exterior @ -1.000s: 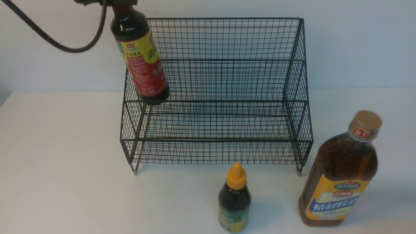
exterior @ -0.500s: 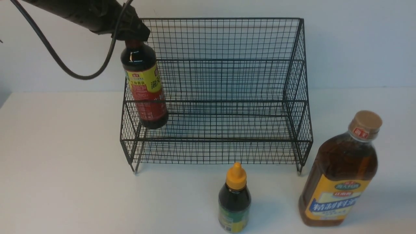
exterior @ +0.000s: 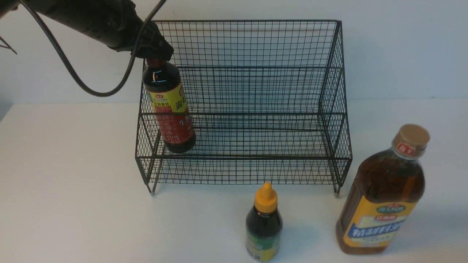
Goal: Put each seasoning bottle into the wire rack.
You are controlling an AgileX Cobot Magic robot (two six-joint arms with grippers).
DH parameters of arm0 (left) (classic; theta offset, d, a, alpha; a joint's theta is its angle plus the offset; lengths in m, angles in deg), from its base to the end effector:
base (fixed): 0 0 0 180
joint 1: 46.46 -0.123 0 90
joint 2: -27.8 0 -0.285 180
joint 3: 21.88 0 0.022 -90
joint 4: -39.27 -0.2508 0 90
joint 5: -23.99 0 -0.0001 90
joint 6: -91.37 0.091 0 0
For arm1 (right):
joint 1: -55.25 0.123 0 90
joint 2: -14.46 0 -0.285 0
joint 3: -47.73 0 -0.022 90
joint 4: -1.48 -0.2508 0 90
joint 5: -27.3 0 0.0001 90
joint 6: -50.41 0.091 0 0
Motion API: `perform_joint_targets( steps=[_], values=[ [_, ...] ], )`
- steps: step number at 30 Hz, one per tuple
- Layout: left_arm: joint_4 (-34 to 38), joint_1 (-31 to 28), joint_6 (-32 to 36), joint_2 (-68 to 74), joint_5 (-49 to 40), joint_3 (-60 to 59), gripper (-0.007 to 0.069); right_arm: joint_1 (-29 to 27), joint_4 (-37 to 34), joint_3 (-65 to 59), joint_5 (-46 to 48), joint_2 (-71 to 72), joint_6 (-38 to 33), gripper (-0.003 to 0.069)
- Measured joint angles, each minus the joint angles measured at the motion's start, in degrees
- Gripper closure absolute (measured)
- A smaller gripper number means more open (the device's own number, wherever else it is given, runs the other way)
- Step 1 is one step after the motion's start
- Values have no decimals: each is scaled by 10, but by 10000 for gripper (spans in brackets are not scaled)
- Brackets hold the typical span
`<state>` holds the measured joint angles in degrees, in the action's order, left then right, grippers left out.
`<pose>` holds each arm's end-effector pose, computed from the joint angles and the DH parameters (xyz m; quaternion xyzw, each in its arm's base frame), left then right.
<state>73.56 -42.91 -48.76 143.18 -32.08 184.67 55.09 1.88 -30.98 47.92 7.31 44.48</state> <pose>0.4210 -0.0688 0.3462 0.2598 0.8772 -0.1789 0.3619 0.0530 -0.0004 0.1726 -0.0422 0.8000 -0.0347 0.5975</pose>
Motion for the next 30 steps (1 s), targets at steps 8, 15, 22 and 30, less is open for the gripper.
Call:
perform_joint_targets(
  steps=[8,15,22,30],
  values=[
    [16,0,-2,-4,-9,6,253,0,0,0,0,0,0,673],
    [18,0,-3,-36,-16,21,167,0,0,0,0,0,0,673],
    [-63,0,-55,-100,-77,21,267,0,0,0,0,0,0,673],
    [-169,0,-137,-216,-154,23,597,0,0,0,0,0,0,673]
  ],
)
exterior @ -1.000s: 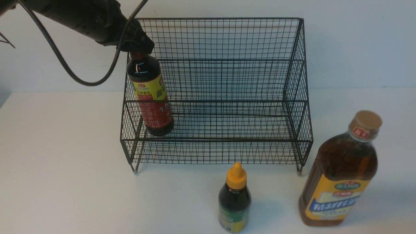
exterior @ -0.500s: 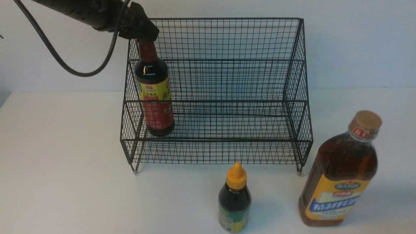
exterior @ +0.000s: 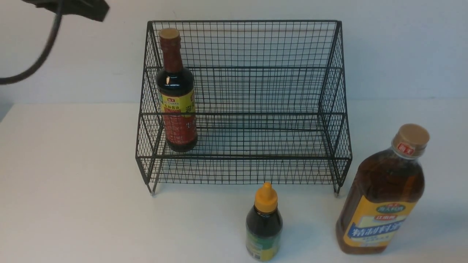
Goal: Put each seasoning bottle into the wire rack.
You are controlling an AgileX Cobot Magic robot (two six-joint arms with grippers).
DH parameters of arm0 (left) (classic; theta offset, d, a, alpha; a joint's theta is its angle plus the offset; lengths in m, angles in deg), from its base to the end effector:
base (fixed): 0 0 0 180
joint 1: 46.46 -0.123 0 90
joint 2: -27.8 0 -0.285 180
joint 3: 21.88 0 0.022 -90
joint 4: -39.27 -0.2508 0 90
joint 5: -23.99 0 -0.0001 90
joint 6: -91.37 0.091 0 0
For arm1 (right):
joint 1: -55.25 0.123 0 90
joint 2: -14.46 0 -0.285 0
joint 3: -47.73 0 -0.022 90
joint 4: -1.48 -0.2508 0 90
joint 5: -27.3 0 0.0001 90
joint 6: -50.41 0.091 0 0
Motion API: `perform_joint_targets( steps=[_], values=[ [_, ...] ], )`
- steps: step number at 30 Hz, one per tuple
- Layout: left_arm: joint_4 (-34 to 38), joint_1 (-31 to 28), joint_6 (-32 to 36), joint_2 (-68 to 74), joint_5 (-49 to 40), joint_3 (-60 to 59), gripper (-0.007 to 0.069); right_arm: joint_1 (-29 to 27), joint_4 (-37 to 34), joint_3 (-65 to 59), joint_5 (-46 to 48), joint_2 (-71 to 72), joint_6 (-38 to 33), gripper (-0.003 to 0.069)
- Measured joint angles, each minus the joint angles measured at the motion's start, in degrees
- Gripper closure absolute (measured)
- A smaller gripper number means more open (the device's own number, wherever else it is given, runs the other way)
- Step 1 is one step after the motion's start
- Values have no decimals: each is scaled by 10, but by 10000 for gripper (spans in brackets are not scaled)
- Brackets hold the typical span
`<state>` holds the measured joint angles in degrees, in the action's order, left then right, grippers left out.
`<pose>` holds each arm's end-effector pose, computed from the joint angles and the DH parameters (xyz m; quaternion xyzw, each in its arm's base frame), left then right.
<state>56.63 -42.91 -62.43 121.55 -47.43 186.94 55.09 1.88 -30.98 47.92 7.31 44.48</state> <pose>0.2954 -0.0441 0.4712 0.2438 0.8847 -0.0756 0.3899 0.0530 -0.0004 0.1726 -0.0422 0.8000 -0.0347 0.5975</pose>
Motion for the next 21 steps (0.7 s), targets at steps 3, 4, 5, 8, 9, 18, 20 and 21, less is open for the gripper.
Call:
perform_joint_targets(
  steps=[3,4,5,8,9,18,20,21],
  values=[
    [-18,0,-12,-48,-6,1,627,0,0,0,0,0,0,673],
    [-20,0,-19,-61,-6,-1,629,0,0,0,0,0,0,673],
    [-24,0,-32,-90,-6,-10,629,0,0,0,0,0,0,673],
    [-27,0,-53,-128,-7,-32,629,0,0,0,0,0,0,673],
    [-27,0,-73,-169,-7,-69,629,0,0,0,0,0,0,673],
    [120,0,-83,-373,10,-388,628,0,0,0,0,0,0,673],
    [176,0,-59,-383,14,-466,599,0,0,0,0,0,0,673],
    [189,0,-54,-382,15,-484,582,0,0,0,0,0,0,673]
  ],
)
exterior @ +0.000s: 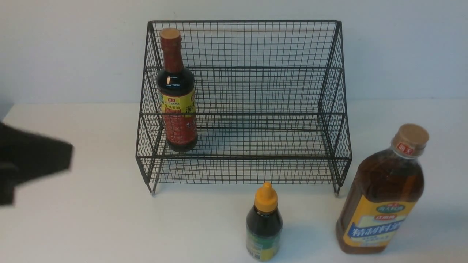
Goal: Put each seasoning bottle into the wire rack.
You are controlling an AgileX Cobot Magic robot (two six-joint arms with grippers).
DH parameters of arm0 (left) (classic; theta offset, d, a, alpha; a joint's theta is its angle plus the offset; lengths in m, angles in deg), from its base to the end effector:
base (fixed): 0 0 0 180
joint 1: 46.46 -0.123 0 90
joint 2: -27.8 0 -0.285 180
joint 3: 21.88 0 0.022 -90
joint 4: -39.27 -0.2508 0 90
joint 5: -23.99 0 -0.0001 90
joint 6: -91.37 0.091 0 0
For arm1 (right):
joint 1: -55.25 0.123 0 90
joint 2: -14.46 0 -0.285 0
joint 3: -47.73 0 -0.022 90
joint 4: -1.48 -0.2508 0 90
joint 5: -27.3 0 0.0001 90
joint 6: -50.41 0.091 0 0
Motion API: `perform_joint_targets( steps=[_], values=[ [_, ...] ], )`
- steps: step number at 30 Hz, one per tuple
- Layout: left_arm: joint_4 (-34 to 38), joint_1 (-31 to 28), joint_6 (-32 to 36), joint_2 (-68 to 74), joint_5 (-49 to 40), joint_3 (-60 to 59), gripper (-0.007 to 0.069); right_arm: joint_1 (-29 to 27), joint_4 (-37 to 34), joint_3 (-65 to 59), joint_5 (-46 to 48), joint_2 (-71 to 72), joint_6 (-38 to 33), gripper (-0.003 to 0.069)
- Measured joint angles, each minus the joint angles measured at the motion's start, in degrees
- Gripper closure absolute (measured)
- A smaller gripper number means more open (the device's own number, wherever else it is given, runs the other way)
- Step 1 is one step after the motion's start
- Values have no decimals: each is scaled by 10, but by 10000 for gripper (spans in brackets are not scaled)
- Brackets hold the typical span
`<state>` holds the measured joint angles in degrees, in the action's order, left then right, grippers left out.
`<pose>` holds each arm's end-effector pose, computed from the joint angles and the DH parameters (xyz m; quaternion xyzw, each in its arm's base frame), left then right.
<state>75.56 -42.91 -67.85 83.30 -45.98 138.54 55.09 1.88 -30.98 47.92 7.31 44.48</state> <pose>0.1197 -0.0581 0.3851 0.1774 0.8890 -0.2649 0.3287 0.0530 -0.0004 0.1726 -0.0422 0.8000 -0.0347 0.5975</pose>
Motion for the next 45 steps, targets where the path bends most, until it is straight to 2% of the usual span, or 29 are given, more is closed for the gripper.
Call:
perform_joint_targets(
  steps=[3,6,7,9,11,16,22,30,39,43,45],
  values=[
    [25,8,18,16,0,-29,510,0,0,0,0,0,0,673],
    [35,32,28,51,10,-31,391,0,0,0,0,0,0,673],
    [35,35,28,51,12,-31,382,0,0,0,0,0,0,673],
    [36,74,54,90,54,-31,283,0,0,0,0,0,0,673],
    [36,98,80,112,85,-31,249,0,0,0,0,0,0,673],
    [52,218,211,209,237,-31,109,0,0,0,0,0,0,673],
    [66,288,256,286,330,-31,6,0,0,0,0,0,1,673],
    [112,302,271,358,372,-31,-47,0,0,0,0,0,1,673],
    [237,303,373,407,409,-31,-47,0,0,0,0,0,1,673],
    [277,303,428,440,419,-31,-32,0,0,0,0,0,1,673],
    [289,303,442,457,419,-31,13,0,0,0,0,0,1,673]
  ],
)
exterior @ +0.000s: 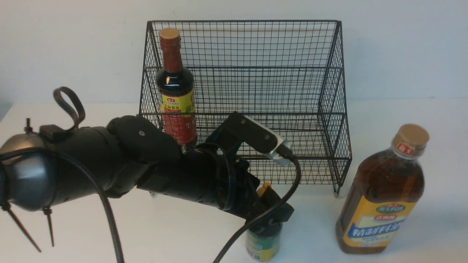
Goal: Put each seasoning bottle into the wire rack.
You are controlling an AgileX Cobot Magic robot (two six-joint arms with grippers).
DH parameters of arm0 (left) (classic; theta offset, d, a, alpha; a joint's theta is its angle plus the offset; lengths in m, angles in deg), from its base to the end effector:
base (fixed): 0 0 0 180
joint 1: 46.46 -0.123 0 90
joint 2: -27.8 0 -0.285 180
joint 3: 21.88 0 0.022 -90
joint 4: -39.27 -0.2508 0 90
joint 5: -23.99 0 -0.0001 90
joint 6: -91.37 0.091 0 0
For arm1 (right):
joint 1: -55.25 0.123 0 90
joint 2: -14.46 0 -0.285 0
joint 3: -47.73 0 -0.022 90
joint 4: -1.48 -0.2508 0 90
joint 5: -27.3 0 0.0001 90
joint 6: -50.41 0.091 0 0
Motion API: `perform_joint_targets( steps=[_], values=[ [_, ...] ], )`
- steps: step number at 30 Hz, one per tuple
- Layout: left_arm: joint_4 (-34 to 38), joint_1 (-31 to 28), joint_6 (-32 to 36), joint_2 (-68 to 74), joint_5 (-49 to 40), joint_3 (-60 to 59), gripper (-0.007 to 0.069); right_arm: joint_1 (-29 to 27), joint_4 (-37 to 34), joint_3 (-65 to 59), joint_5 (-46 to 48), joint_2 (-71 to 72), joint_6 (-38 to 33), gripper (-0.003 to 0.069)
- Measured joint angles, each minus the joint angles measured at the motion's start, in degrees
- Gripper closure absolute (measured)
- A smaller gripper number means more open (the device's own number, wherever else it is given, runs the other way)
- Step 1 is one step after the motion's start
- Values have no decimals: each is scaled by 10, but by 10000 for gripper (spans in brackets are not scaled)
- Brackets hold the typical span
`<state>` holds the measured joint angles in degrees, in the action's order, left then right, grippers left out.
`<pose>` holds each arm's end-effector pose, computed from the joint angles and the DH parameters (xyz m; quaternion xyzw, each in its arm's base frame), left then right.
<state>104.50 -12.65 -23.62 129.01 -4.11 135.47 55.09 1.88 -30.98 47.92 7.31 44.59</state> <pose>0.2546 -0.2174 0.2215 0.3605 0.8353 -0.2933 0.2938 0.0530 -0.0004 0.1726 -0.0414 0.8001 -0.0342 0.5975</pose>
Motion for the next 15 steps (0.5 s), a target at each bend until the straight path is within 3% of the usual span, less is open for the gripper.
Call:
perform_joint_targets(
  steps=[1,3,4,6,7,15],
  values=[
    [2,0,2,5,0,0,32,0,0,0,0,0,0,673],
    [5,0,3,13,-1,0,147,0,0,0,0,0,1,673],
    [5,0,3,13,-1,0,160,0,0,0,0,0,1,673],
    [10,0,9,14,-1,2,302,0,0,0,0,0,1,673],
    [13,0,9,13,-5,2,326,0,0,0,0,0,1,673],
    [-36,0,-5,-29,-55,-1,312,0,0,0,0,0,1,673]
  ],
)
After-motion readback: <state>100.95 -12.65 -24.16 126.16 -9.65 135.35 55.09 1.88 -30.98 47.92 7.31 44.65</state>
